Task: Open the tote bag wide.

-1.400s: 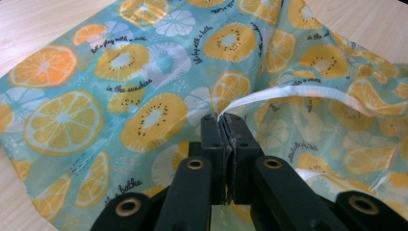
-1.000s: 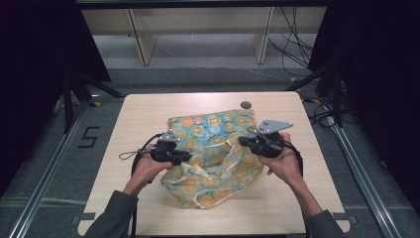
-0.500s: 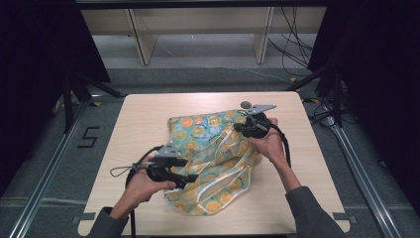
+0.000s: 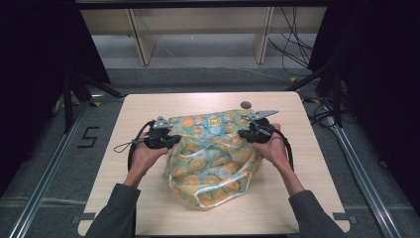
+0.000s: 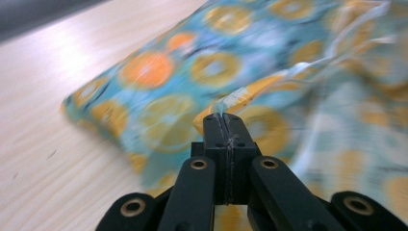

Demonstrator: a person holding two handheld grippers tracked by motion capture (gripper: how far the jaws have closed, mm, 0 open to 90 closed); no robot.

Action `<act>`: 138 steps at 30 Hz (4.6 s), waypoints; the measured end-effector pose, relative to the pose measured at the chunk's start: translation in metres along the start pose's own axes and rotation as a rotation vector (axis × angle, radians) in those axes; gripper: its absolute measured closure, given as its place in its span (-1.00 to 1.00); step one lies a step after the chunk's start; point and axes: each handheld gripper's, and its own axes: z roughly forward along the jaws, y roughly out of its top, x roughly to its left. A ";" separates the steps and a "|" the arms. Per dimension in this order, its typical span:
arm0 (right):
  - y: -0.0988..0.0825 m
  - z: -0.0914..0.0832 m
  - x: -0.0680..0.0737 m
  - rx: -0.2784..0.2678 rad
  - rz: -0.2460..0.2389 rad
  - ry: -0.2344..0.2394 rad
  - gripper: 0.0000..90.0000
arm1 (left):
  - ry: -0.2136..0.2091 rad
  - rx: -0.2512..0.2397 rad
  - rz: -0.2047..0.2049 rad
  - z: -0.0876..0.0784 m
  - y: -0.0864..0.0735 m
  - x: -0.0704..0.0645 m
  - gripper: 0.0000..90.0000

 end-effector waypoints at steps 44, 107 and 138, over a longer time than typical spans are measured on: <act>-0.011 -0.025 0.019 0.031 -0.015 -0.008 0.25 | -0.088 0.106 0.224 -0.002 -0.042 -0.082 0.99; -0.021 -0.096 0.070 -0.050 -0.270 0.209 -0.08 | -0.181 -0.031 -0.044 -0.024 0.051 -0.004 0.99; -0.006 -0.060 0.015 -0.168 -0.140 -0.045 0.99 | -0.223 0.047 0.045 -0.020 0.037 -0.007 0.98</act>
